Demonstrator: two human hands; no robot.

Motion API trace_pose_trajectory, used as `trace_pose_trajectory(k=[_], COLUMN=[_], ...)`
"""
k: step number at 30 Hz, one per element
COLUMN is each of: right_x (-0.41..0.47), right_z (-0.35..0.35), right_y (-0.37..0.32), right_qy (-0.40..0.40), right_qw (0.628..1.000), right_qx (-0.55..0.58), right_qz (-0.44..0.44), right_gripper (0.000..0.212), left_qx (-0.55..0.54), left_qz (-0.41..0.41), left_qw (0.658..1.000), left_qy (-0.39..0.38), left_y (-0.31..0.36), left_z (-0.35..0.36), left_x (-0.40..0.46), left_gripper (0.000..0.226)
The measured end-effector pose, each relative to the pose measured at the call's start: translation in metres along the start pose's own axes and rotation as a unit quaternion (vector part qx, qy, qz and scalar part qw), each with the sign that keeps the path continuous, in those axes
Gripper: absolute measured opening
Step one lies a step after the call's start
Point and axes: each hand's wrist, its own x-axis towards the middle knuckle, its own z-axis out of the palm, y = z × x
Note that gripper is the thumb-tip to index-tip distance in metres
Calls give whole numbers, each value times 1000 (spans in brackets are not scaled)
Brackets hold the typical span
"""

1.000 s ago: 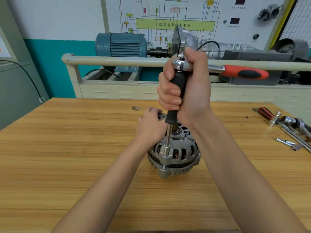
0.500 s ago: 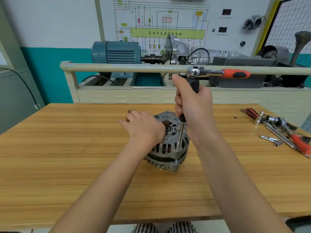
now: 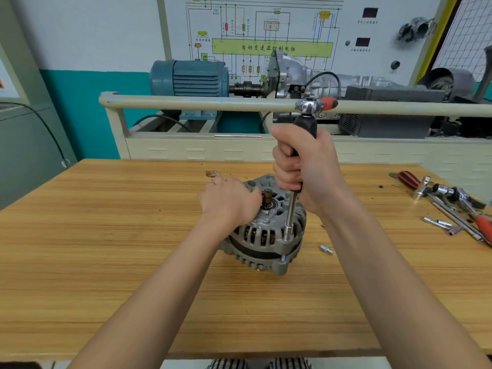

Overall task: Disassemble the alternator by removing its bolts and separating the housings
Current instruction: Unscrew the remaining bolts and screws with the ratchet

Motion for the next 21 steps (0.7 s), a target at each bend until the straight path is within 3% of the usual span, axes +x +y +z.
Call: trace_pose_trajectory(k=[6, 11, 14, 17, 21], right_x=[7, 19, 20, 21, 23], right_z=[2, 17, 22, 17, -3], right_y=[1, 10, 10, 0, -27], right_qy=[-98, -109, -95, -70, -14], right_qw=[993, 989, 992, 988, 985], right_qx=[59, 92, 79, 134, 168], right_qz=[21, 37, 32, 16, -25], right_gripper=[39, 41, 43, 42, 43], left_qx=[-45, -217, -255, -210, -172], left_qz=[73, 103, 137, 235, 224], left_qw=[996, 969, 954, 945, 958], left_qy=[-8, -50, -76, -85, -46], left_y=[-6, -8, -7, -5, -12], left_z=[-2, -11, -18, -18, -3], left_x=[9, 15, 11, 22, 41], left_gripper=[60, 36, 58, 74, 36])
